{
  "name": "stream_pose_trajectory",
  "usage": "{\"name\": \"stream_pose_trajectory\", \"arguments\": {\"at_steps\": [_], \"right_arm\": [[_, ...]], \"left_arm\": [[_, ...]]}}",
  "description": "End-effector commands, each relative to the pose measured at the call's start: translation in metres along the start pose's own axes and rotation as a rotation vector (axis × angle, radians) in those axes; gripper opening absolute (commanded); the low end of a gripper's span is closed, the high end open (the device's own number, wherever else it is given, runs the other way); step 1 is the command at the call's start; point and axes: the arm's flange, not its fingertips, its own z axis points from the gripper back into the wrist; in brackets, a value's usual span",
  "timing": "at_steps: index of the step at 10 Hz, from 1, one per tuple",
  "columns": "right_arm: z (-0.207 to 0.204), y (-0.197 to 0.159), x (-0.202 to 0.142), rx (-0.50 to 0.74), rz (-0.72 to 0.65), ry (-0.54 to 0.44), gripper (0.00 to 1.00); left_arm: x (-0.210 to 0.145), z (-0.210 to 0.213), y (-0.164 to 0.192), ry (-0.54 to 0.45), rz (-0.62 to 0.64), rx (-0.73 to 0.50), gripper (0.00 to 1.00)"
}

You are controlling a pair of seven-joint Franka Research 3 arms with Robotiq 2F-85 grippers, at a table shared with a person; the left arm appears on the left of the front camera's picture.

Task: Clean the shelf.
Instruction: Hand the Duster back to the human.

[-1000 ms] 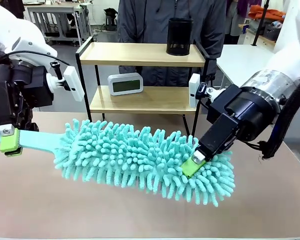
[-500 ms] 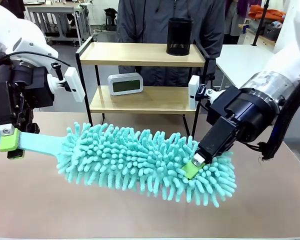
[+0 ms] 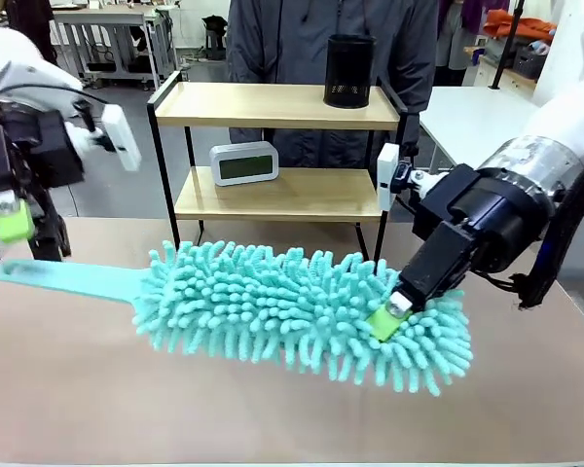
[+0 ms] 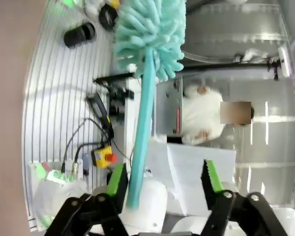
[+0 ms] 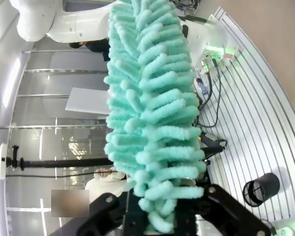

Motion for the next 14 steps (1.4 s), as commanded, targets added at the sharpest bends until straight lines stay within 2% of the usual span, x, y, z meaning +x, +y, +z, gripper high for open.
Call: {"name": "stream_pose_trajectory", "arguments": {"at_steps": [1,3,4,5,6,8,9,10,12,14], "right_arm": [[0.039,0.000,-0.020,0.029,0.041,0.057,0.00],[0.098,0.010,-0.045,0.095,0.079,-0.068,0.00],[0.138,0.021,-0.064,0.123,0.156,-0.241,0.00],[0.165,0.030,-0.080,0.141,0.232,-0.398,0.00],[0.185,0.033,-0.093,0.169,0.302,-0.515,0.00],[0.219,0.025,-0.116,0.187,0.353,-0.830,0.00],[0.235,0.016,-0.128,0.192,0.279,-1.025,0.00],[0.248,0.004,-0.141,0.209,0.212,-1.139,0.00],[0.267,-0.036,-0.161,0.261,0.015,-1.230,0.00],[0.282,-0.088,-0.170,0.326,-0.196,-1.228,0.00]], "left_arm": [[-0.053,0.035,0.004,-0.316,-0.024,0.000,1.00],[-0.125,0.062,0.002,-0.690,-0.094,0.025,1.00],[-0.158,0.068,0.003,-0.837,-0.168,0.011,1.00],[-0.173,0.072,0.011,-0.999,-0.202,0.012,1.00],[-0.175,0.077,0.024,-1.143,-0.196,0.011,1.00],[-0.172,0.094,0.050,-1.368,-0.153,-0.027,1.00],[-0.169,0.100,0.058,-1.333,-0.082,-0.087,1.00],[-0.203,0.096,0.044,-1.287,-0.110,-0.034,1.00],[-0.203,0.096,0.044,-1.287,-0.110,-0.034,1.00],[-0.203,0.096,0.044,-1.287,-0.110,-0.034,1.00]]}}
